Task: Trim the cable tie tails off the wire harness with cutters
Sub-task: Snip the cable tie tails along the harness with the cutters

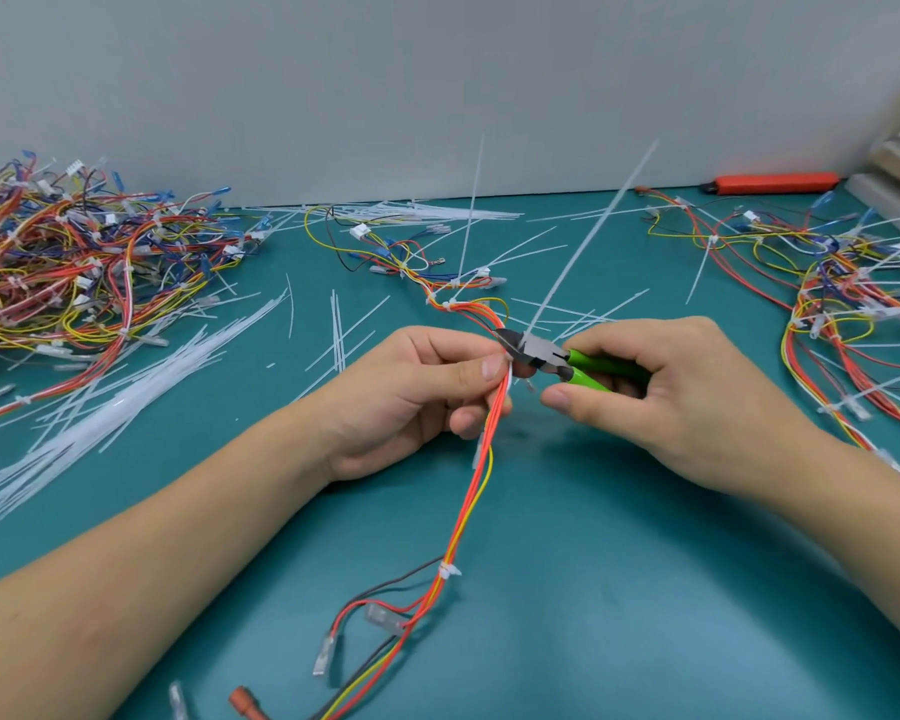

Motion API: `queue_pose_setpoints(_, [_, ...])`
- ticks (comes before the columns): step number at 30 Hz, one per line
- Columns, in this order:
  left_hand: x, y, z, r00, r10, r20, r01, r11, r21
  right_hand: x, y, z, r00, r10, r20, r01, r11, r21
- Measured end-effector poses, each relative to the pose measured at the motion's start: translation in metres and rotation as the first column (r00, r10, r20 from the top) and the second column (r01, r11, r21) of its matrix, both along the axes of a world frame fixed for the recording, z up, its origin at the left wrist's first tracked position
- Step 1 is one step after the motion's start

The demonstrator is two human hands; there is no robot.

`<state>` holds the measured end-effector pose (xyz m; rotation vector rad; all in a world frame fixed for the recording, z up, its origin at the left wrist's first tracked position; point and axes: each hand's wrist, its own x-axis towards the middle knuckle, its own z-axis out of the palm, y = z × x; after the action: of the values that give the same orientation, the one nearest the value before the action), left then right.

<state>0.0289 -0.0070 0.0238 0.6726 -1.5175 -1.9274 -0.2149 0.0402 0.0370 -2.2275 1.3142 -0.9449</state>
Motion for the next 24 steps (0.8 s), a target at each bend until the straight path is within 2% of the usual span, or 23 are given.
queue_pose_setpoints(11, [-0.005,-0.001,-0.002,0.994,0.106,0.007,-0.106,0.993,0.044,0.009,0.001,-0.009,0.993,-0.115,-0.018,0.116,0.993,0.010])
queue_pose_setpoints(17, [-0.004,-0.002,-0.003,0.995,0.104,-0.001,-0.104,0.993,0.052,0.014,0.003,-0.010,0.986,-0.165,-0.034,0.166,0.986,0.019])
queue_pose_setpoints(24, [-0.004,-0.002,-0.003,0.995,0.097,-0.001,-0.097,0.994,0.053,0.015,0.005,-0.008,0.984,-0.175,0.019,0.174,0.983,0.054])
